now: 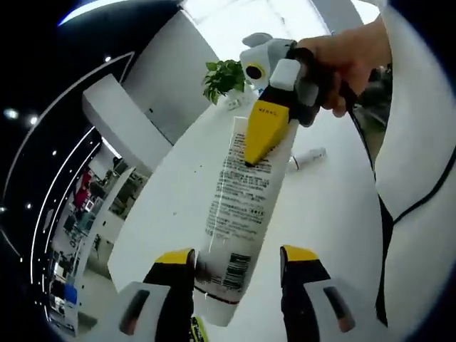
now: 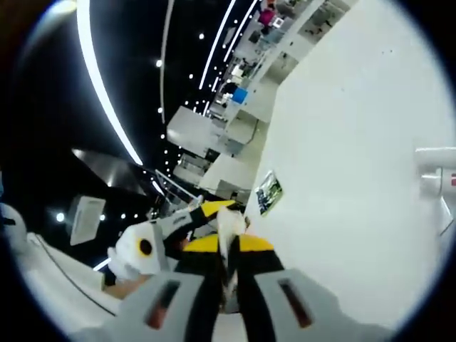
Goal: Arrange the skincare products in the storage area until every visible bottle or jar stands upright without overlapping.
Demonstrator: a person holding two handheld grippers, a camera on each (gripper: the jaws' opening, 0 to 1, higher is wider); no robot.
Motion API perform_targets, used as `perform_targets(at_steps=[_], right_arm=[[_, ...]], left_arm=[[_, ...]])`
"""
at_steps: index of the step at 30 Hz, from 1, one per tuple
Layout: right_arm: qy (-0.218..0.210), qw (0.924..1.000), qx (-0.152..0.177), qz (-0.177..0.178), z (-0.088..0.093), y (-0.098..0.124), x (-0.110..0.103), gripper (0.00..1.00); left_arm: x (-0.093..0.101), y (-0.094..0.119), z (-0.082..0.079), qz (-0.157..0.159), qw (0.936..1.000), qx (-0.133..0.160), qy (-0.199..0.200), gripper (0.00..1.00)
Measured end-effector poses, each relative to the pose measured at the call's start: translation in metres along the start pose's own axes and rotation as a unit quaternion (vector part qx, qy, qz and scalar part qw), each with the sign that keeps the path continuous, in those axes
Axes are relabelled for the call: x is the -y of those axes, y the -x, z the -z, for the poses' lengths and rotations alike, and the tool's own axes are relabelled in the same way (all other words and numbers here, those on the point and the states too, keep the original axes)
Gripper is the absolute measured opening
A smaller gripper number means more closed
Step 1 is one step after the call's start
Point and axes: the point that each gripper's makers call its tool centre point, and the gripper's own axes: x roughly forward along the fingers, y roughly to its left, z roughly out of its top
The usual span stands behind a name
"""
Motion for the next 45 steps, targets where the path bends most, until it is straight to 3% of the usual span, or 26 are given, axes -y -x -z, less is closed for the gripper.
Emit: perform_targets(at_steps=[5, 7, 10, 13, 19, 22, 25, 26, 27, 32, 33, 36, 40, 41, 42, 43, 45], right_arm=[[0.009, 0.9996, -0.025, 0.005, 0.010, -0.005, 0.000, 0.03], [0.014, 0.9994, -0.030, 0.011, 0.011, -0.006, 0.000, 0.04], [0.021, 0.9988, -0.042, 0.014, 0.012, -0.006, -0.001, 0.04], [0.027, 0.9982, -0.052, 0.013, 0.012, -0.006, -0.004, 0.05], [0.017, 0.9986, -0.049, -0.008, 0.010, -0.006, -0.012, 0.10], [0.020, 0.9989, -0.028, -0.032, 0.002, -0.005, -0.019, 0.15], [0.032, 0.9974, -0.014, -0.063, -0.005, -0.004, -0.029, 0.20], [0.025, 0.9970, -0.016, -0.071, -0.004, -0.004, -0.033, 0.21], [0.052, 0.9939, -0.008, -0.096, -0.008, -0.003, -0.044, 0.23], [0.100, 0.9862, 0.007, -0.132, -0.014, 0.000, -0.061, 0.34], [0.118, 0.9838, 0.010, -0.135, -0.015, 0.000, -0.063, 0.40], [0.183, 0.9727, -0.008, -0.143, -0.006, -0.001, -0.068, 0.49], [0.227, 0.9568, -0.022, -0.180, 0.002, -0.001, -0.081, 0.53], [0.227, 0.9560, -0.022, -0.184, 0.002, -0.001, -0.083, 0.53], [0.232, 0.9517, -0.024, -0.200, 0.002, -0.001, -0.090, 0.53], [0.232, 0.9507, -0.024, -0.204, 0.002, -0.001, -0.092, 0.53], [0.241, 0.9419, -0.024, -0.233, 0.001, -0.002, -0.103, 0.53]], left_arm=[[0.005, -0.006, 0.002, 0.009, 0.9990, -0.027, -0.035, 0.36], [0.007, -0.007, 0.005, 0.017, 0.9984, -0.043, -0.031, 0.35], [0.011, -0.006, 0.006, 0.024, 0.9985, -0.045, -0.022, 0.32], [0.015, -0.004, 0.005, 0.031, 0.9985, -0.043, 0.012, 0.29], [0.015, 0.000, 0.002, 0.038, 0.9971, -0.033, 0.057, 0.22], [0.022, 0.000, 0.000, 0.069, 0.9881, -0.018, 0.136, 0.20], [0.024, 0.001, -0.006, 0.086, 0.9744, 0.012, 0.207, 0.18], [0.025, 0.002, -0.005, 0.090, 0.9732, 0.012, 0.211, 0.18], [0.023, 0.003, -0.010, 0.092, 0.9639, 0.033, 0.248, 0.18], [0.027, 0.009, -0.024, 0.133, 0.9280, 0.086, 0.337, 0.18], [0.027, 0.011, -0.029, 0.144, 0.9184, 0.101, 0.355, 0.18], [0.034, 0.024, -0.052, 0.205, 0.8805, 0.161, 0.396, 0.18], [0.036, 0.037, -0.072, 0.247, 0.8442, 0.210, 0.427, 0.18], [0.037, 0.038, -0.074, 0.253, 0.8403, 0.215, 0.428, 0.18], [0.036, 0.042, -0.078, 0.258, 0.8297, 0.230, 0.438, 0.18], [0.037, 0.043, -0.079, 0.262, 0.8266, 0.231, 0.441, 0.18], [0.038, 0.048, -0.084, 0.278, 0.8149, 0.243, 0.447, 0.19]])
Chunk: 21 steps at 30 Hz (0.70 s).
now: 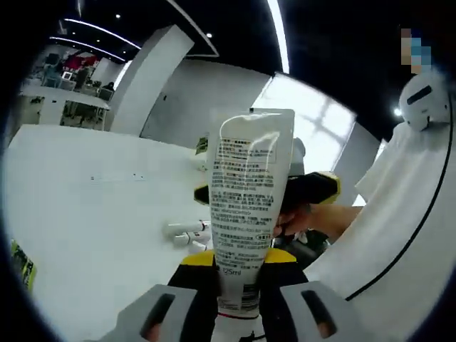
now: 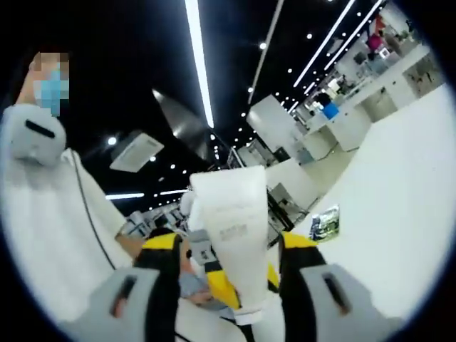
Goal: Arrange the skincare products in the storage area until every visible bottle or jar stands upright without overlapping.
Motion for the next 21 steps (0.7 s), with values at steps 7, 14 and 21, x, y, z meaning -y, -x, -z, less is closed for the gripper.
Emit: perform_targets(at_steps=[7, 14, 21], right_arm=[[-0.006, 0.9975, -0.030, -0.064, 0.001, -0.022, -0.016, 0.45], [-0.015, 0.9949, -0.056, -0.082, 0.011, -0.043, -0.021, 0.35], [-0.011, 0.9953, -0.054, -0.080, 0.017, -0.061, -0.023, 0.33]], left_arm=[[0.020, 0.005, 0.004, 0.021, 0.9997, 0.001, 0.011, 0.19], [0.026, 0.025, 0.008, 0.005, 0.9993, 0.024, 0.028, 0.20], [0.019, 0.043, 0.011, -0.016, 0.9983, 0.029, 0.047, 0.24]])
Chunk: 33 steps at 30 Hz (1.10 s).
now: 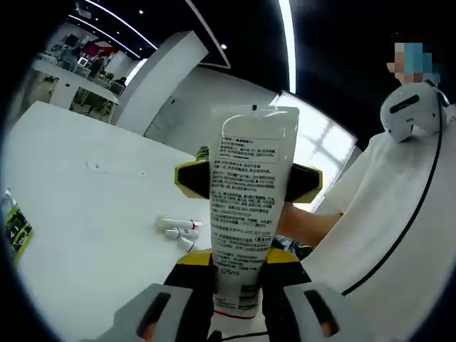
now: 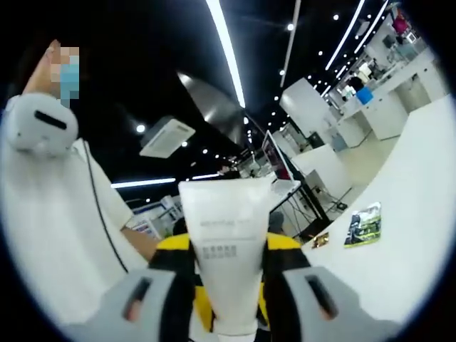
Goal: Arrange the skincare products in the storage area until every visible bottle or jar stands upright without overlapping.
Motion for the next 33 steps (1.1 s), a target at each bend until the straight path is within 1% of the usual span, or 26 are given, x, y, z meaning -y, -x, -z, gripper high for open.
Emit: perform_targets(at_steps=[5, 7, 9, 10, 11, 13, 14, 15, 16, 18, 19, 21, 23, 24, 25, 28, 30, 32, 33], right_arm=[[0.007, 0.9999, -0.005, 0.014, -0.001, -0.009, 0.006, 0.33], [0.006, 0.9997, -0.006, 0.024, -0.004, -0.013, 0.012, 0.33], [0.011, 0.9992, -0.006, 0.039, -0.008, -0.019, 0.020, 0.33], [0.016, 0.9983, -0.006, 0.055, -0.011, -0.023, 0.026, 0.33], [0.018, 0.9970, -0.009, 0.075, -0.013, -0.025, 0.032, 0.33], [0.030, 0.9964, -0.011, 0.079, -0.020, -0.033, 0.032, 0.33], [0.048, 0.9950, -0.012, 0.087, -0.026, -0.040, 0.033, 0.33], [0.056, 0.9940, -0.019, 0.092, -0.028, -0.044, 0.035, 0.33], [0.073, 0.9918, -0.030, 0.100, -0.030, -0.047, 0.038, 0.33], [0.093, 0.9886, -0.039, 0.111, -0.035, -0.055, 0.042, 0.33], [0.095, 0.9881, -0.042, 0.114, -0.035, -0.056, 0.042, 0.33], [0.116, 0.9835, -0.051, 0.129, -0.040, -0.064, 0.046, 0.33], [0.130, 0.9800, -0.054, 0.141, -0.042, -0.070, 0.048, 0.33], [0.131, 0.9794, -0.054, 0.143, -0.043, -0.071, 0.048, 0.33], [0.142, 0.9756, -0.051, 0.159, -0.047, -0.074, 0.051, 0.33], [0.154, 0.9699, -0.049, 0.182, -0.051, -0.076, 0.055, 0.33], [0.157, 0.9659, -0.046, 0.201, -0.053, -0.075, 0.057, 0.33], [0.163, 0.9611, -0.042, 0.219, -0.056, -0.072, 0.060, 0.34], [0.162, 0.9604, -0.041, 0.223, -0.057, -0.071, 0.060, 0.34]], left_arm=[[-0.007, 0.008, -0.002, -0.026, 0.9996, -0.002, -0.011, 0.28], [-0.013, 0.012, -0.006, -0.043, 0.9990, 0.004, -0.015, 0.29], [-0.022, 0.017, -0.012, -0.069, 0.9973, 0.008, -0.021, 0.30], [-0.029, 0.022, -0.017, -0.091, 0.9953, 0.007, -0.030, 0.32], [-0.034, 0.026, -0.021, -0.112, 0.9932, 0.007, -0.029, 0.32], [-0.040, 0.033, -0.033, -0.142, 0.9874, 0.001, -0.070, 0.31], [-0.042, 0.034, -0.036, -0.153, 0.9851, 0.002, -0.079, 0.31], [-0.045, 0.036, -0.039, -0.168, 0.9820, 0.000, -0.086, 0.31], [-0.050, 0.039, -0.043, -0.185, 0.9777, -0.002, -0.100, 0.31], [-0.057, 0.043, -0.050, -0.212, 0.9707, 0.001, -0.113, 0.31], [-0.059, 0.044, -0.051, -0.217, 0.9694, 0.001, -0.115, 0.31], [-0.067, 0.049, -0.058, -0.248, 0.9588, -0.001, -0.138, 0.31], [-0.072, 0.053, -0.062, -0.269, 0.9515, -0.001, -0.149, 0.31], [-0.073, 0.054, -0.063, -0.273, 0.9498, -0.001, -0.152, 0.32], [-0.076, 0.057, -0.068, -0.286, 0.9443, 0.005, -0.163, 0.32], [-0.080, 0.059, -0.073, -0.296, 0.9395, 0.014, -0.172, 0.31], [-0.082, 0.058, -0.077, -0.300, 0.9375, 0.016, -0.176, 0.30], [-0.085, 0.056, -0.080, -0.299, 0.9379, 0.019, -0.175, 0.29], [-0.085, 0.055, -0.081, -0.297, 0.9387, 0.021, -0.174, 0.27]])
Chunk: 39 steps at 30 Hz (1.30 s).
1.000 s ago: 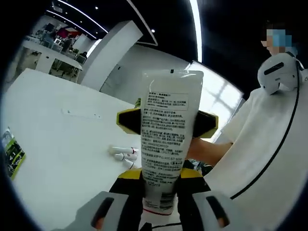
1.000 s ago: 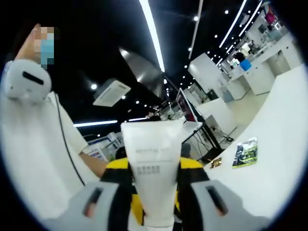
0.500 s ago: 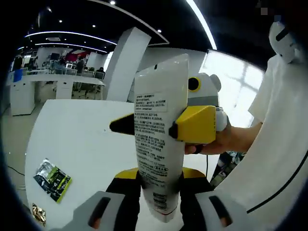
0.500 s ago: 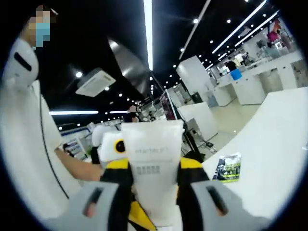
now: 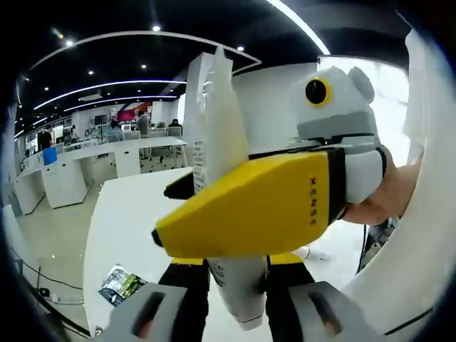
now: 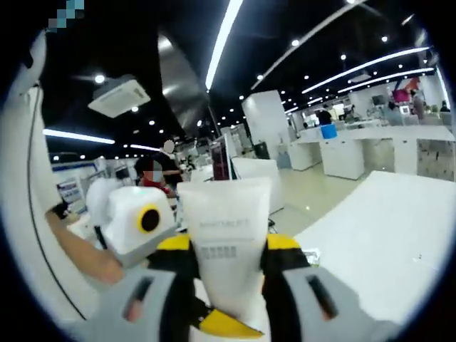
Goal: Arrange the skincare products in the storage area until every visible bottle or jar stands upright without overlapping.
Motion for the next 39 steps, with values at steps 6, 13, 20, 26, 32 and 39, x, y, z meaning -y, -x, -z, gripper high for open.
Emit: perform_targets(at_steps=[6, 13, 20, 26, 32, 39], right_arm=[[-0.021, 0.9968, 0.001, 0.077, 0.001, 0.025, 0.021, 0.35], [-0.061, 0.9842, -0.010, 0.166, 0.022, 0.078, 0.044, 0.35], [-0.086, 0.9733, -0.013, 0.212, 0.036, 0.124, 0.051, 0.34], [-0.082, 0.9707, -0.025, 0.224, 0.040, 0.149, 0.050, 0.33], [-0.066, 0.9737, -0.057, 0.210, 0.046, 0.158, 0.046, 0.36], [0.057, 0.9764, -0.179, 0.106, 0.048, 0.146, 0.035, 0.45]], left_arm=[[0.013, -0.018, -0.005, 0.048, 0.9987, 0.001, -0.018, 0.19], [0.059, -0.050, 0.007, 0.174, 0.9831, -0.022, -0.051, 0.16], [0.106, -0.069, 0.015, 0.289, 0.9536, -0.036, -0.077, 0.16], [0.121, -0.072, 0.014, 0.342, 0.9378, -0.035, -0.052, 0.16], [0.114, -0.070, 0.019, 0.350, 0.9342, -0.037, -0.057, 0.16], [0.099, -0.058, 0.042, 0.343, 0.9347, -0.047, -0.078, 0.16]])
